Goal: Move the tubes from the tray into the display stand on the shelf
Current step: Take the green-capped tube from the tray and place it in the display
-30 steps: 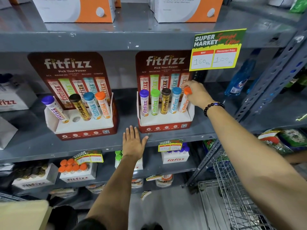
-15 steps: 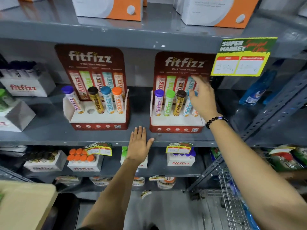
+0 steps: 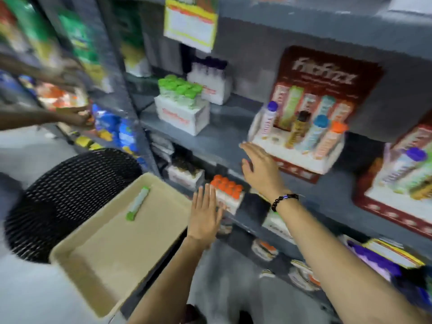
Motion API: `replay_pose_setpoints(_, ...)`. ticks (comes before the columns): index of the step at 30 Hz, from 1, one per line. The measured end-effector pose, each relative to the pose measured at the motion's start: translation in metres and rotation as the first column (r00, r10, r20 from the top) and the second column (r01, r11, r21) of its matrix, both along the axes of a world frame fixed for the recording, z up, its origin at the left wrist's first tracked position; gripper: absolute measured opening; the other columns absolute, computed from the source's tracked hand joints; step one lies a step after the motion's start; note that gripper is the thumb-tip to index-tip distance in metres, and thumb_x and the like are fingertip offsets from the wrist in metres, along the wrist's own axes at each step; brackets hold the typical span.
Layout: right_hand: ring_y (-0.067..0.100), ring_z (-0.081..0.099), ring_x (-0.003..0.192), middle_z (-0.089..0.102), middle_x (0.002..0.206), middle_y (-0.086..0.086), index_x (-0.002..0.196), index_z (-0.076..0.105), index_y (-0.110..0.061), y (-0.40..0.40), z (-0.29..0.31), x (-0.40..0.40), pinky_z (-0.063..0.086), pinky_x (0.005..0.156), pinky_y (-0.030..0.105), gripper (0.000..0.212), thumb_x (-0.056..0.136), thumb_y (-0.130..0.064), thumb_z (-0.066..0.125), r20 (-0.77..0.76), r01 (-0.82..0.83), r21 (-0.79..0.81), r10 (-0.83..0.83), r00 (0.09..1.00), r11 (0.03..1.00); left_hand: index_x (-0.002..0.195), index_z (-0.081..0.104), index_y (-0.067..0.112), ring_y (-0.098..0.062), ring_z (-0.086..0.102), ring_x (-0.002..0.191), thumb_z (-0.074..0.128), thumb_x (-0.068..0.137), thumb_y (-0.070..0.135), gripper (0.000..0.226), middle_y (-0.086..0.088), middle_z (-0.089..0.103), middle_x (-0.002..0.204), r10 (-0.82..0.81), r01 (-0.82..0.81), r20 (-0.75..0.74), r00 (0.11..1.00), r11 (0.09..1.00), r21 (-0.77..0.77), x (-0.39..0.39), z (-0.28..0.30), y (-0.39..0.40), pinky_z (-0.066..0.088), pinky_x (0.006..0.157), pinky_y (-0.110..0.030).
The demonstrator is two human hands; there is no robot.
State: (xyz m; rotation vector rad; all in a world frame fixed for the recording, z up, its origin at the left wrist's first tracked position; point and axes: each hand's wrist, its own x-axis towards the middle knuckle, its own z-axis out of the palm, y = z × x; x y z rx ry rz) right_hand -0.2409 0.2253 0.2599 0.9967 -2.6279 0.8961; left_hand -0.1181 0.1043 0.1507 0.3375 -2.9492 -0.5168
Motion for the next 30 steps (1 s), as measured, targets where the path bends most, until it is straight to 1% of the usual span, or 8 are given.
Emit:
replay_pose_setpoints(3, 0.027, 0.046, 0.131, 0.054, 0.137, 0.014, 0.13, 0.05, -0.006, -0.064, -0.037, 0.014, 0.032, 0.109, 0.036, 0.041, 0.089, -0.002, 0.05, 0.08, -0.138, 0.062, 0.133, 0.988, 0.988, 0.14, 0.028, -0.002, -0.04, 0.025, 0.137, 0.015, 0.098, 0.042, 0.062, -0.023, 0.028, 0.148, 0.146, -0.148, 0.109, 0.983, 0.989, 0.019, 0.034, -0.026, -0.047, 0.021, 0.112, -0.048)
replay_pose_setpoints(8, 0.029, 0.051, 0.124, 0.059, 0.13, 0.017, 0.126, 0.054, -0.003, -0.154, -0.099, 0.032, 0.036, 0.106, 0.035, 0.042, 0.085, 0.003, 0.05, 0.237, -0.381, 0.175, 0.337, 0.911, 0.908, 0.123, 0.052, -0.007, -0.043, 0.051, 0.119, 0.041, 0.093, 0.036, 0.054, -0.027, 0.054, 0.129, 0.341, -0.354, 0.207, 0.917, 0.935, 0.027, 0.078, -0.071, -0.087, 0.042, 0.095, -0.056)
replay_pose_setpoints(11, 0.027, 0.046, 0.127, 0.053, 0.136, 0.015, 0.132, 0.048, -0.005, -0.203, -0.138, 0.036, 0.031, 0.109, 0.034, 0.046, 0.086, 0.004, 0.045, 0.333, -0.534, 0.28, 0.441, 0.833, 0.798, 0.127, 0.048, -0.008, -0.044, 0.046, 0.123, 0.066, 0.085, 0.029, 0.059, -0.027, 0.049, 0.134, 0.436, -0.459, 0.239, 0.868, 0.887, 0.049, 0.089, -0.1, -0.096, 0.038, 0.099, -0.056)
replay_pose_setpoints(13, 0.025, 0.041, 0.131, 0.048, 0.142, 0.01, 0.137, 0.042, -0.011, -0.231, -0.162, 0.037, 0.03, 0.111, 0.035, 0.052, 0.088, 0.004, 0.041, 0.359, -0.599, 0.379, 0.484, 0.798, 0.706, 0.133, 0.042, -0.006, -0.043, 0.04, 0.128, 0.055, 0.091, 0.033, 0.059, -0.025, 0.042, 0.14, 0.467, -0.509, 0.299, 0.832, 0.858, 0.077, 0.093, -0.111, -0.101, 0.032, 0.106, -0.052)
replay_pose_setpoints(16, 0.027, 0.036, 0.133, 0.042, 0.145, 0.011, 0.139, 0.037, -0.009, -0.264, -0.192, 0.038, 0.031, 0.109, 0.038, 0.055, 0.087, 0.008, 0.037, 0.38, -0.62, 0.463, 0.49, 0.785, 0.634, 0.133, 0.04, -0.007, -0.044, 0.037, 0.129, 0.008, 0.098, 0.044, 0.07, -0.027, 0.041, 0.14, 0.53, -0.592, 0.338, 0.777, 0.798, 0.111, 0.095, -0.127, -0.104, 0.031, 0.107, -0.054)
replay_pose_setpoints(18, 0.03, 0.032, 0.135, 0.038, 0.147, 0.015, 0.14, 0.034, -0.004, -0.283, -0.207, 0.035, 0.03, 0.112, 0.038, 0.056, 0.086, 0.011, 0.034, 0.386, -0.619, 0.488, 0.484, 0.785, 0.615, 0.129, 0.045, -0.009, -0.045, 0.044, 0.124, -0.001, 0.096, 0.046, 0.079, -0.029, 0.047, 0.134, 0.575, -0.643, 0.356, 0.737, 0.759, 0.106, 0.097, -0.134, -0.106, 0.037, 0.101, -0.056)
replay_pose_setpoints(24, 0.033, 0.03, 0.136, 0.035, 0.148, 0.017, 0.14, 0.031, -0.003, -0.335, -0.241, 0.025, 0.034, 0.109, 0.045, 0.055, 0.087, 0.012, 0.033, 0.351, -0.623, 0.595, 0.532, 0.77, 0.508, 0.136, 0.038, -0.003, -0.042, 0.036, 0.131, 0.038, 0.094, 0.045, 0.063, -0.027, 0.04, 0.142, 0.599, -0.675, 0.369, 0.711, 0.728, 0.117, 0.099, -0.161, -0.104, 0.027, 0.108, -0.051)
replay_pose_setpoints(30, 0.039, 0.041, 0.119, 0.044, 0.131, 0.024, 0.129, 0.039, 0.003, -0.358, -0.256, 0.028, 0.041, 0.091, 0.05, 0.043, 0.087, 0.009, 0.037, 0.201, -0.507, 0.737, 0.572, 0.796, 0.447, 0.138, 0.036, 0.001, -0.038, 0.034, 0.133, 0.028, 0.093, 0.049, 0.067, -0.023, 0.038, 0.144, 0.605, -0.678, 0.375, 0.702, 0.729, 0.093, 0.1, -0.169, -0.103, 0.028, 0.109, -0.048)
